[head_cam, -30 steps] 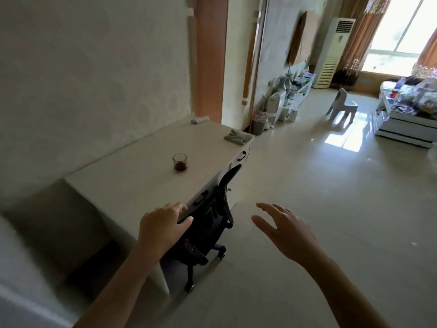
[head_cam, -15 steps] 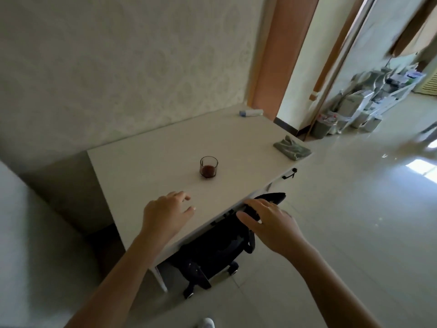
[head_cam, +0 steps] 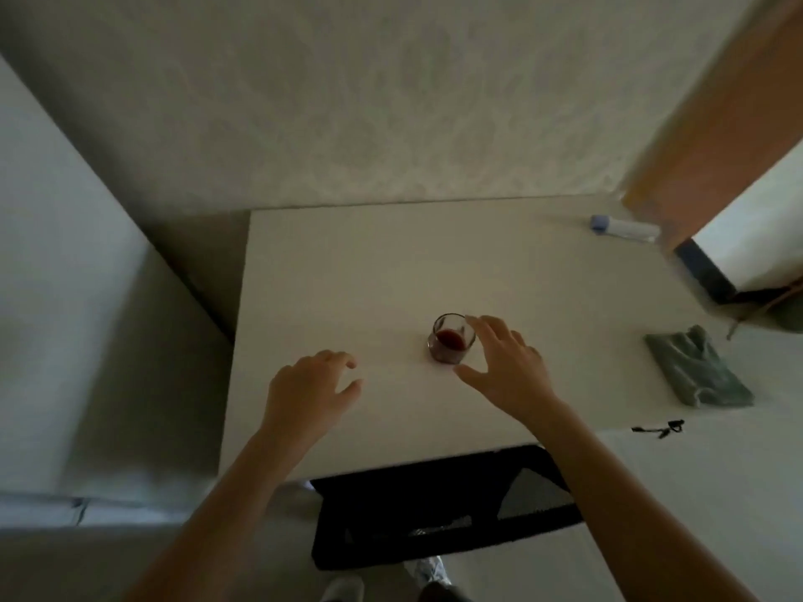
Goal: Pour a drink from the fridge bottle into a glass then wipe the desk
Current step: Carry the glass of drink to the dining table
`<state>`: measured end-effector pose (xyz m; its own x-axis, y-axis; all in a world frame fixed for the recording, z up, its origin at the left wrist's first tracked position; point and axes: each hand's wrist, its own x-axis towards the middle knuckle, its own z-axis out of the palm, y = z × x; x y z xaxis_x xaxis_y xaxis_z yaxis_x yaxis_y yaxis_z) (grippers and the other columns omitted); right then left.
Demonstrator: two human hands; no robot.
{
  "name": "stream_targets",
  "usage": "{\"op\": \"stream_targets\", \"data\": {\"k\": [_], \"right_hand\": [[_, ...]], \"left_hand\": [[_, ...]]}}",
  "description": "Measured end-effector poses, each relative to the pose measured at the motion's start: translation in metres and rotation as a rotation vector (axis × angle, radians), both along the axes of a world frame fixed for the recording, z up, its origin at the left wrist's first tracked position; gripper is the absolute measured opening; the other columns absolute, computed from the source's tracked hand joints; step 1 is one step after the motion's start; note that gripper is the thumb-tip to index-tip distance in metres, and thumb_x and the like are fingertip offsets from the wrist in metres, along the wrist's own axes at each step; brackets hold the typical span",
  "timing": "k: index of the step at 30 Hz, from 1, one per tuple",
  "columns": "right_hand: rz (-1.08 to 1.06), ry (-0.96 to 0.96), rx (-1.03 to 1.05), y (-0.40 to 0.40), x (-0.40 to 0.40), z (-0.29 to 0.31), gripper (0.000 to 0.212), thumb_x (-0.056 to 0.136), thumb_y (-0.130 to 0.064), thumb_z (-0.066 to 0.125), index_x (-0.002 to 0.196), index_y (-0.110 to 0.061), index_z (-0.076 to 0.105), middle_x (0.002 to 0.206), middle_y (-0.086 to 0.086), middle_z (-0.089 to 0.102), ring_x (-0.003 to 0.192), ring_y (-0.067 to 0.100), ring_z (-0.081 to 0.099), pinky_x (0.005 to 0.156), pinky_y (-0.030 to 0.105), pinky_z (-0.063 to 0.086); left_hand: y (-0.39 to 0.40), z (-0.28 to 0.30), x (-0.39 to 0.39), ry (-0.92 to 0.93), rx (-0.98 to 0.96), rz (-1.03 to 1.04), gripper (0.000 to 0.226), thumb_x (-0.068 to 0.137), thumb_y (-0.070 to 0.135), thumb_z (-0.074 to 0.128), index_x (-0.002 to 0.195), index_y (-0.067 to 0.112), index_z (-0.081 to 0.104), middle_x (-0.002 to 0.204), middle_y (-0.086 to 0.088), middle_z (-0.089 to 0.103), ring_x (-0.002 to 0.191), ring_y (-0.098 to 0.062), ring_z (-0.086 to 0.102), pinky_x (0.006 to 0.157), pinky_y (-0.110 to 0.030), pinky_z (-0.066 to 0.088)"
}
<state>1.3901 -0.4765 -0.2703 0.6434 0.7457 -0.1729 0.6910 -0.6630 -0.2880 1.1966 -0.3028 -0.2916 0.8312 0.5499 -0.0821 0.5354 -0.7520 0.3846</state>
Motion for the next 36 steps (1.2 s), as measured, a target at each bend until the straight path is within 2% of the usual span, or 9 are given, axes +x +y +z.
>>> {"op": "stream_targets", "data": {"k": [7,12,20,28,32,36], "right_hand": [[0.147,0.137,-0.139,0.048,0.075,-0.071,0.081,0.079,-0.047,0.063,0.144,-0.027,0.019,0.152,0.001,0.017,0.129,0.032,0.038,0.100,0.047,0.039],[0.215,0.149,-0.155,0.059,0.086,-0.100,0.080,0.077,-0.052,0.063,0.141,-0.027,0.022,0.144,0.002,0.028,0.112,0.034,0.052,0.088,0.045,0.048],[0.285,0.119,-0.120,0.071,0.085,-0.098,0.070,0.071,-0.040,0.073,0.131,-0.026,0.040,0.128,0.007,0.046,0.100,0.035,0.058,0.080,0.039,0.049],[0.503,0.087,0.001,0.090,0.007,-0.046,0.061,0.070,-0.049,0.068,0.123,-0.029,0.045,0.120,0.003,0.052,0.096,0.030,0.061,0.080,0.040,0.052],[0.695,0.089,0.036,0.105,-0.065,-0.005,0.067,0.067,-0.047,0.071,0.126,-0.029,0.044,0.122,0.002,0.051,0.099,0.027,0.059,0.082,0.038,0.051],[0.936,0.076,0.060,0.113,-0.154,0.031,0.077,0.065,-0.043,0.078,0.130,-0.026,0.040,0.125,0.003,0.049,0.104,0.023,0.056,0.084,0.032,0.050]], "left_hand": [[-0.027,-0.030,0.031,0.115,-0.019,0.213,0.033,0.090,0.044,0.048,0.119,0.029,0.054,0.122,0.010,0.057,0.105,-0.015,0.056,0.082,-0.031,0.046],[-0.041,-0.042,0.043,0.180,-0.056,0.289,0.035,0.090,0.043,0.048,0.121,0.027,0.054,0.124,0.007,0.055,0.104,-0.017,0.056,0.081,-0.032,0.046],[-0.056,-0.037,0.023,0.136,-0.023,0.400,0.035,0.092,0.044,0.046,0.121,0.026,0.053,0.123,0.009,0.055,0.102,-0.014,0.055,0.080,-0.030,0.041],[-0.075,-0.006,-0.061,0.065,-0.001,0.605,0.035,0.090,0.043,0.048,0.119,0.026,0.054,0.123,0.009,0.055,0.105,-0.016,0.055,0.084,-0.034,0.040],[-0.095,0.011,-0.131,-0.010,0.056,0.770,0.030,0.086,0.041,0.055,0.111,0.025,0.060,0.112,0.007,0.061,0.097,-0.018,0.059,0.073,-0.030,0.037],[-0.128,0.029,-0.212,-0.049,0.078,0.960,0.030,0.085,0.044,0.055,0.108,0.026,0.062,0.109,0.007,0.062,0.095,-0.020,0.060,0.077,-0.033,0.044]]}}
